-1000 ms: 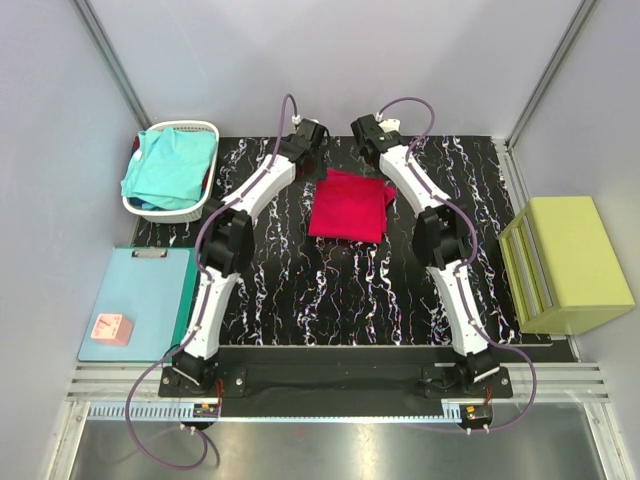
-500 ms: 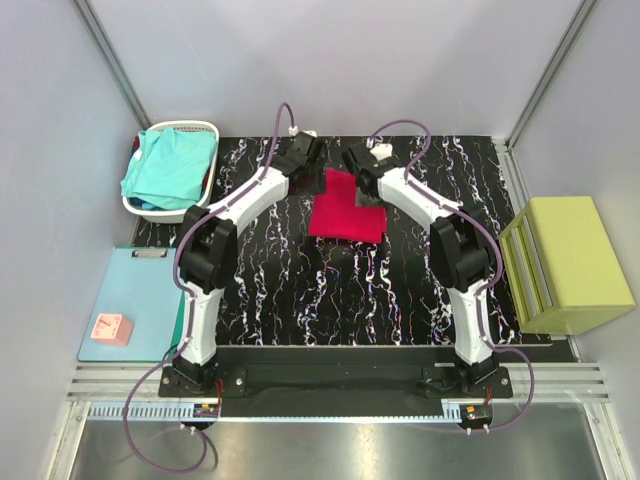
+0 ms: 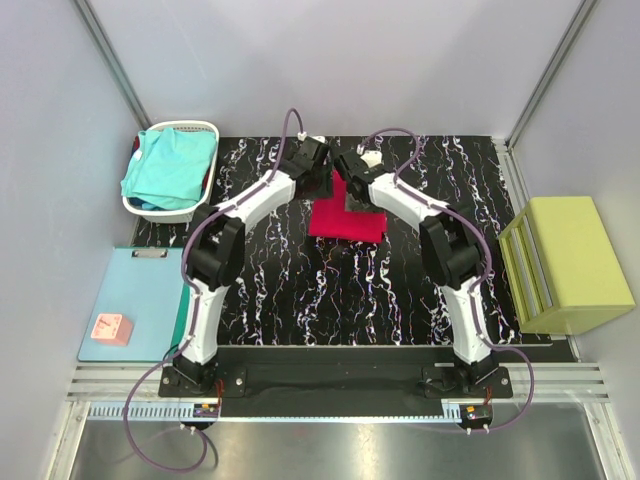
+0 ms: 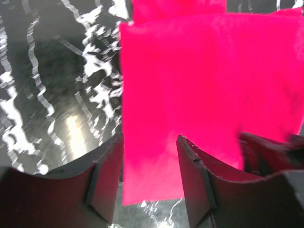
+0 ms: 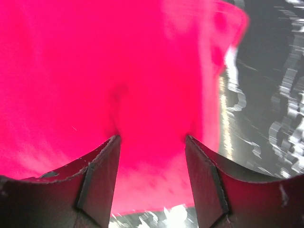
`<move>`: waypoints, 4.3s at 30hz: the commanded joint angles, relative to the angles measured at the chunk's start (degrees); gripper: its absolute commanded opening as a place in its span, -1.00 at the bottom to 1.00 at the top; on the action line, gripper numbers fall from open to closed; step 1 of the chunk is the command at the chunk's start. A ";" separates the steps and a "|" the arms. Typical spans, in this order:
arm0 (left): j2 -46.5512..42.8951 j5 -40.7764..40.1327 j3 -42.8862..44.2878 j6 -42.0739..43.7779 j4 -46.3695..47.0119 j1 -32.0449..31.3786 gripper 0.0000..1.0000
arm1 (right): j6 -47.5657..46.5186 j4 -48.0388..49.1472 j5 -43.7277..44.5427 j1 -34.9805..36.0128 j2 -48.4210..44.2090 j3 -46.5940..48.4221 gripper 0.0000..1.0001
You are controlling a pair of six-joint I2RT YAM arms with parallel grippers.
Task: Fold and stack the t-shirts
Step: Smooth out wrinkles on the folded tshirt
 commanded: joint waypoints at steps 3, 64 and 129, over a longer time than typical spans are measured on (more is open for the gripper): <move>5.19 6.18 3.23 -1.02 1.28 0.07 0.01 | 1.06 -2.17 -7.08 -0.44 7.41 5.79 0.25; -27.86 0.21 -40.18 -9.37 17.70 -16.63 -0.15 | 7.92 0.80 2.92 12.66 -29.14 -29.54 -0.94; -25.31 5.57 -41.69 -9.73 19.74 -10.56 -0.28 | 15.12 1.96 -6.30 5.98 -21.51 -33.24 -1.00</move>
